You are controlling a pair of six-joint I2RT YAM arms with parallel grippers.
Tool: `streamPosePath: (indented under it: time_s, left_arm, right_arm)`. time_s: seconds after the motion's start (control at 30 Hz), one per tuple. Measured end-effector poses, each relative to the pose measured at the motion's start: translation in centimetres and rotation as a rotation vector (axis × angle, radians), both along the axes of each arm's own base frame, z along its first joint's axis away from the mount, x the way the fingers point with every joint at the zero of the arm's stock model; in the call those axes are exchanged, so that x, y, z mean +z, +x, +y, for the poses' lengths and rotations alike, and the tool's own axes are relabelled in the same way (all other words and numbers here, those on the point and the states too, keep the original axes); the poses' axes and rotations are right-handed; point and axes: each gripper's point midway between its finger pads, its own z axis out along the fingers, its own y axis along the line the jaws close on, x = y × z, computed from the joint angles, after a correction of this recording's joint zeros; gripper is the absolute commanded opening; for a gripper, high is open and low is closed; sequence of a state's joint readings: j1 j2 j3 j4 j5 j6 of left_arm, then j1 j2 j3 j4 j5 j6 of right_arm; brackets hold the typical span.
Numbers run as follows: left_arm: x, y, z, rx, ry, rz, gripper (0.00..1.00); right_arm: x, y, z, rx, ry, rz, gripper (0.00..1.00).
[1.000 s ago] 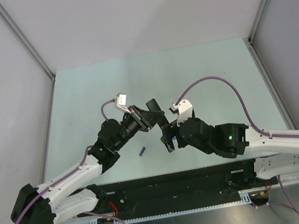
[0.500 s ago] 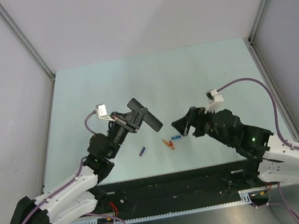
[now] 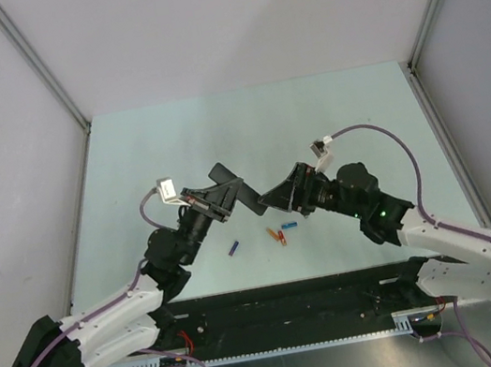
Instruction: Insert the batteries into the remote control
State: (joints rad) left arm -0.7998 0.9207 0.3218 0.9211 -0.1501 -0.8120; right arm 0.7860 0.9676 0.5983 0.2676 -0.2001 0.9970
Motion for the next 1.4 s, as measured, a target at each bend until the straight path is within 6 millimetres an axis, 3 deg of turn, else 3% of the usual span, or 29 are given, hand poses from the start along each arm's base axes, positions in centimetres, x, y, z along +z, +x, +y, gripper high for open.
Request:
streamPosePath:
  time_s: [0.3, 0.47, 0.87, 1.3, 1.4]
  left_arm:
    - [-0.8, -0.3, -0.8, -0.007, 0.032, 0.003, 0.00]
    - [-0.7, -0.2, -0.7, 0.008, 0.035, 0.000, 0.00]
    - [-0.4, -0.2, -0.4, 0.022, 0.035, -0.013, 0.00]
    - [-0.5, -0.4, -0.6, 0.017, 0.036, -0.010, 0.00]
    - [-0.5, -0.4, -0.6, 0.017, 0.036, -0.010, 0.00]
  right_arm:
    - [0.2, 0.1, 1.6, 0.058, 0.049, 0.000, 0.78]
    - [-0.7, 0.4, 2.3, 0.075, 0.034, 0.021, 0.74]
    - [-1.2, 0.8, 2.5, 0.071, 0.030, 0.039, 0.60]
    - [-1.1, 0.9, 3.0, 0.091, 0.052, 0.044, 0.61]
    - [-1.1, 1.0, 3.1, 0.091, 0.057, 0.047, 0.53]
